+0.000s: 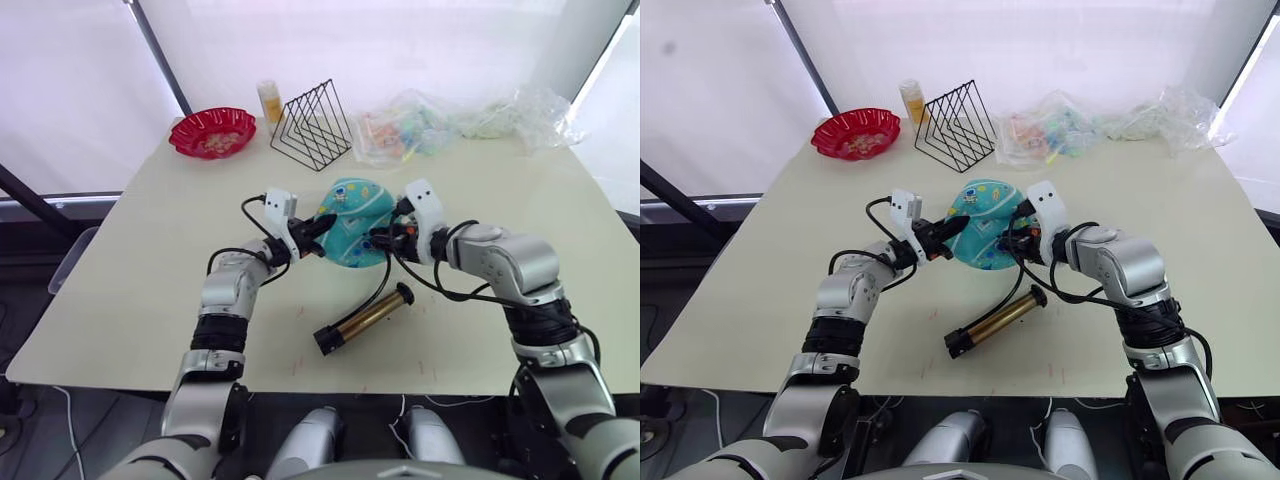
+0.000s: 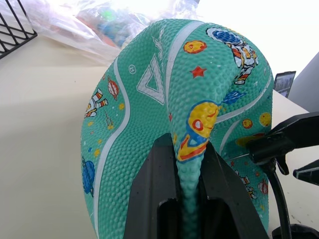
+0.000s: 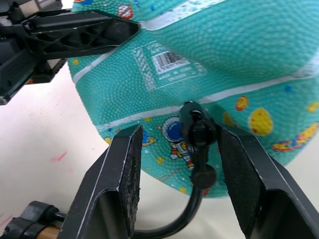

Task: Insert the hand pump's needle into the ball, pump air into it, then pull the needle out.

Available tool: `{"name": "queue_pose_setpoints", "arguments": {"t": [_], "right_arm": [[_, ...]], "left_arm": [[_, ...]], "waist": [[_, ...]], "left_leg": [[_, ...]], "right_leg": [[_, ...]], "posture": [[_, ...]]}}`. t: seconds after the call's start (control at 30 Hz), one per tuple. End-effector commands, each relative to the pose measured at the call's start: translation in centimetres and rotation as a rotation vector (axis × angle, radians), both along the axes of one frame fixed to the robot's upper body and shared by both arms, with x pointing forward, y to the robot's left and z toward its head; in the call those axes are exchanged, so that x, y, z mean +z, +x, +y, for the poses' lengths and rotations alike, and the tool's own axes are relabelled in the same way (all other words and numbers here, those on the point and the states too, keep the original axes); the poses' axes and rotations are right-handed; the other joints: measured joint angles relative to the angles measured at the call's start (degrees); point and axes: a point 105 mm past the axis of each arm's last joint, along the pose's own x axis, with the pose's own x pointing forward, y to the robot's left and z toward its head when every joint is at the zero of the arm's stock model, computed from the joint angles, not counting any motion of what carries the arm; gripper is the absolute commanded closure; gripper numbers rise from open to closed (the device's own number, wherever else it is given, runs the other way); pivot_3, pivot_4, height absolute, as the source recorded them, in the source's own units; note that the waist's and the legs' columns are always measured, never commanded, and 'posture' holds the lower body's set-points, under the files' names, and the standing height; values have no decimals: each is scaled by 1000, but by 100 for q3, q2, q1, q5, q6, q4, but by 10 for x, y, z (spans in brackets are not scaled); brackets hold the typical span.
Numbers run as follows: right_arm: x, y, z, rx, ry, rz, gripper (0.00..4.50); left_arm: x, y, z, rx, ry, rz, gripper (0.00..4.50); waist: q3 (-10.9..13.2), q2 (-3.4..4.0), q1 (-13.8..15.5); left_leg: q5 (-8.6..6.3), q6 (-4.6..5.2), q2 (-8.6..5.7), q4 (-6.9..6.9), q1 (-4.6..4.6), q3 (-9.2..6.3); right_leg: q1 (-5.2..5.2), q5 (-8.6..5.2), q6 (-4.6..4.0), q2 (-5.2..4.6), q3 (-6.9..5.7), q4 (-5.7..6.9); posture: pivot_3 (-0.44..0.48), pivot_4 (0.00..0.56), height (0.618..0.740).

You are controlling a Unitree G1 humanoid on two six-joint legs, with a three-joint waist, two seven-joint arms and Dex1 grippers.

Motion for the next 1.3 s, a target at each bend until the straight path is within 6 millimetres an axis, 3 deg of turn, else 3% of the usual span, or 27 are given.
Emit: {"name": "queue_pose_setpoints", "arguments": {"t": [0.03, 0.8, 1.3], "right_arm": [[13, 3, 5, 17, 20, -38, 2121], [20, 13, 4, -20, 61, -45, 2121], [12, 6, 5, 15, 28, -5, 2121]], "left_arm": [[-41, -12, -10, -35, 42, 144, 4500], [-43, -15, -11, -41, 42, 150, 4500], [-43, -16, -11, -41, 41, 153, 4500]], "waist": [[2, -3, 0], [11, -20, 3], [11, -21, 2]], "left_leg": [[0, 3, 0, 1, 0, 6], [-12, 48, 0, 3, 0, 109], [-12, 49, 1, 2, -10, 59]], "right_leg": [[0, 2, 2, 1, 6, -1], [-33, 36, 41, 11, 112, -12], [-26, 37, 40, 11, 67, -33]], "posture": [[0, 150, 740], [0, 150, 740], [0, 150, 740]]}}
